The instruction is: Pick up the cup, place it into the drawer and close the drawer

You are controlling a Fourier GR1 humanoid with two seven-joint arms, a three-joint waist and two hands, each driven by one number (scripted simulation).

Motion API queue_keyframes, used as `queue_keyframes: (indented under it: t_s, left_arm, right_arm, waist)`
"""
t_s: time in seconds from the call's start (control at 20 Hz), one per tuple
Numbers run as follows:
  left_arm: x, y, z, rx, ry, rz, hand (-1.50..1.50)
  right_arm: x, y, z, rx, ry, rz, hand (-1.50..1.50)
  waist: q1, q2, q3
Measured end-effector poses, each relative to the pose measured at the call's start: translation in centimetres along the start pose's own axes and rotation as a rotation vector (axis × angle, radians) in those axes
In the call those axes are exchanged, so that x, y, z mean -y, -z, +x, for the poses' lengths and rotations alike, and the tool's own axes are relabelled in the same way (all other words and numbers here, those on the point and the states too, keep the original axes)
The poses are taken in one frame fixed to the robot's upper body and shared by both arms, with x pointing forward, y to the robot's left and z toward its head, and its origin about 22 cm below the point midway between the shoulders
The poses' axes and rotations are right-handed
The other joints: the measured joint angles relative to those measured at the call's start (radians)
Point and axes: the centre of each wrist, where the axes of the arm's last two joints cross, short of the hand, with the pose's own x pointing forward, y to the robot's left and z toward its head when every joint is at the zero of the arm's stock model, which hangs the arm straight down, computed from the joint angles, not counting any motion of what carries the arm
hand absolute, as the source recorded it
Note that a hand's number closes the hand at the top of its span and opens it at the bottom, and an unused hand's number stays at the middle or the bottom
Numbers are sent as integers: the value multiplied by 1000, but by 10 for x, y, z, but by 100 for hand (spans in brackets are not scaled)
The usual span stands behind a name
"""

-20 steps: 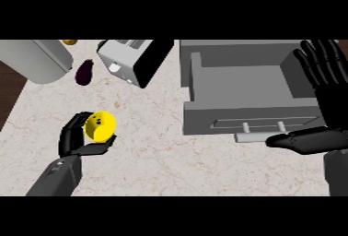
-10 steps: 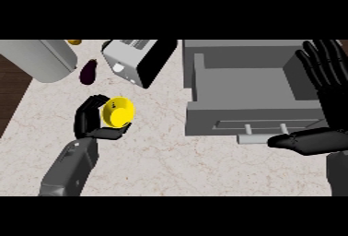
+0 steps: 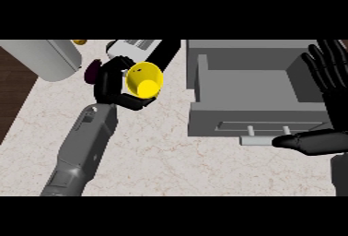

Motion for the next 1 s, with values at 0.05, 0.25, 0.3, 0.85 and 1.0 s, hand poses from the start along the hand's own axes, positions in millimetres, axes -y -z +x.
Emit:
queue_keyframes:
  t_s: [0.05,0.25,0.3,0.85,1.0]
  left_arm:
    - [10,10,5,1,-5,-16,150]
    - [44,54,35,10,6,-58,150]
    - [52,65,43,9,11,-64,150]
    - [140,136,93,-115,120,-85,150]
    - [152,143,93,-180,165,-86,150]
  right_arm:
    - [-1,-2,0,0,2,-1,-150]
    - [2,-3,0,6,3,-14,-150]
    - [-2,-5,0,5,5,-13,-150]
    - [-6,1,-8,27,6,-6,-150]
    - [-4,4,-8,32,7,7,-150]
  waist:
    - [-1,0,0]
    - [-3,0,0]
    - [-4,0,0]
    - [-41,13,0]
    - [-55,17,0]
